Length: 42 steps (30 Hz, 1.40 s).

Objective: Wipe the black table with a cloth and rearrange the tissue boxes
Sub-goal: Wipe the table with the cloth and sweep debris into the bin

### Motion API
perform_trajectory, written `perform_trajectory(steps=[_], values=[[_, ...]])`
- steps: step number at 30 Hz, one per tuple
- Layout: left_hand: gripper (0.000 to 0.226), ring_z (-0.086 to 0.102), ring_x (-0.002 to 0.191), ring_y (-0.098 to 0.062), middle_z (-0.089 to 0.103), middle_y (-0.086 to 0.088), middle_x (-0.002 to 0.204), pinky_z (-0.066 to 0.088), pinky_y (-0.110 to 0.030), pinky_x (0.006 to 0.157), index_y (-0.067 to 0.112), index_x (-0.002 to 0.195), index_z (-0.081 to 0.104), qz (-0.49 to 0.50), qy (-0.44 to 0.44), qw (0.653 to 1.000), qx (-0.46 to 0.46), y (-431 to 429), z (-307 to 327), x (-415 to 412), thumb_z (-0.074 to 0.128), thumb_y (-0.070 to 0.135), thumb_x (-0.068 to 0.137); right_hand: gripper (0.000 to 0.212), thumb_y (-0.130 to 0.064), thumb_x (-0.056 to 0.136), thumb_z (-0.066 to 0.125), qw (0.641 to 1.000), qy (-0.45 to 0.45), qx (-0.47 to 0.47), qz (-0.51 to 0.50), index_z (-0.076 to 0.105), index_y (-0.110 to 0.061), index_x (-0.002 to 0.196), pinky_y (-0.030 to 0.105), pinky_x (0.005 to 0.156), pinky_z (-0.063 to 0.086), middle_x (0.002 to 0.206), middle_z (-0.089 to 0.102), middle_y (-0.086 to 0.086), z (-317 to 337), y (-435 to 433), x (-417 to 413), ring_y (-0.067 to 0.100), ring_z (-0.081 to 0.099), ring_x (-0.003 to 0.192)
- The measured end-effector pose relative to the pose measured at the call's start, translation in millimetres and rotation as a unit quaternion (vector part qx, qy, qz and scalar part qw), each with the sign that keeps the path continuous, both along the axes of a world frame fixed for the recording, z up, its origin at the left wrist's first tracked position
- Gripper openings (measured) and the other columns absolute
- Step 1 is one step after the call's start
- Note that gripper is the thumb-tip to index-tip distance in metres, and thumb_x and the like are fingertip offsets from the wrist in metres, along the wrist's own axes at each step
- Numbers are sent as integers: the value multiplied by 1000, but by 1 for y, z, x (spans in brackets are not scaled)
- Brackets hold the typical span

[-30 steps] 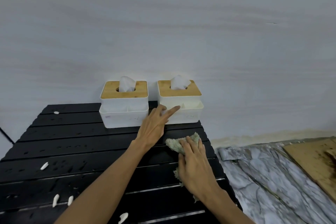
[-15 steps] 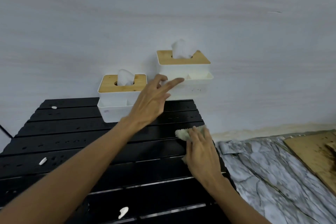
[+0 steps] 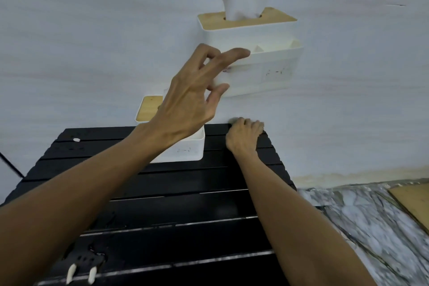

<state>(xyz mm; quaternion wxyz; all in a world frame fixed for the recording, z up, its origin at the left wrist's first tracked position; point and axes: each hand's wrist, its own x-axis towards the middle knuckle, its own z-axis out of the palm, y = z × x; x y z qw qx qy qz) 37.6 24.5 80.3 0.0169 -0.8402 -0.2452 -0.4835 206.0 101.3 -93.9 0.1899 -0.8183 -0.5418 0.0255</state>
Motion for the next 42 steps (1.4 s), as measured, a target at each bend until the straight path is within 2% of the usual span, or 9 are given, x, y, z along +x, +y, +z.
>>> perform_trajectory(steps=[3,7,12,17,20,24,32,39,42], values=[[56,52,70,-5,46,-1,110,46,-18,83,25,137,53,0,0,1000,4,1,5,-2,64,1,87,38,-11,97,41,997,-1,17,77,54,-3,132,63,120,8,140,51,28,-3,0,-19,55,29,138],[57,52,70,-7,49,-5,111,45,-15,84,25,137,53,5,-4,1000,1,-4,6,-2,65,2,88,37,-14,102,41,971,15,45,233,56,-7,135,53,117,24,136,58,16,1,-23,-23,40,39,129],[55,51,70,-8,50,-6,112,47,-18,82,25,137,53,14,-6,1000,-1,-14,7,1,63,3,88,46,-12,104,46,938,29,24,344,44,-1,148,42,126,13,154,43,20,5,-73,-10,36,29,147],[55,51,72,-9,49,-3,111,45,-17,80,26,137,53,16,2,1000,-8,-22,2,5,64,4,89,46,-19,108,43,924,43,60,375,40,-13,153,28,124,13,160,38,6,-4,-149,11,25,18,155],[54,53,75,-15,47,0,112,48,-23,80,27,138,53,15,13,1000,-19,-28,-9,9,63,5,90,46,-26,108,41,918,29,77,388,40,-19,154,19,123,8,161,37,-3,-6,-196,26,15,14,156],[56,55,80,-19,45,1,114,52,-38,84,30,140,49,2,28,998,-50,-31,-35,17,62,5,91,47,-35,109,37,925,33,59,375,37,-27,155,22,125,11,162,31,-13,-5,-245,42,4,7,155],[57,52,87,-17,48,-3,115,51,-37,85,28,138,50,13,46,994,-93,-27,-89,35,60,-1,90,49,-45,107,30,940,26,43,339,38,-32,154,17,124,8,161,30,-19,0,-269,42,-1,1,154],[59,51,93,-20,50,-3,115,51,-40,83,31,137,47,28,66,991,-117,-16,-127,41,60,-3,89,49,-45,107,32,941,24,37,336,38,-32,154,22,126,11,162,29,-19,-1,-265,41,0,-2,154],[58,50,87,-22,51,-3,114,50,-40,80,29,136,49,32,77,989,-124,-14,-140,43,60,-2,89,49,-44,107,32,940,21,38,338,38,-31,154,22,126,9,162,28,-18,-1,-265,40,0,-4,154]])
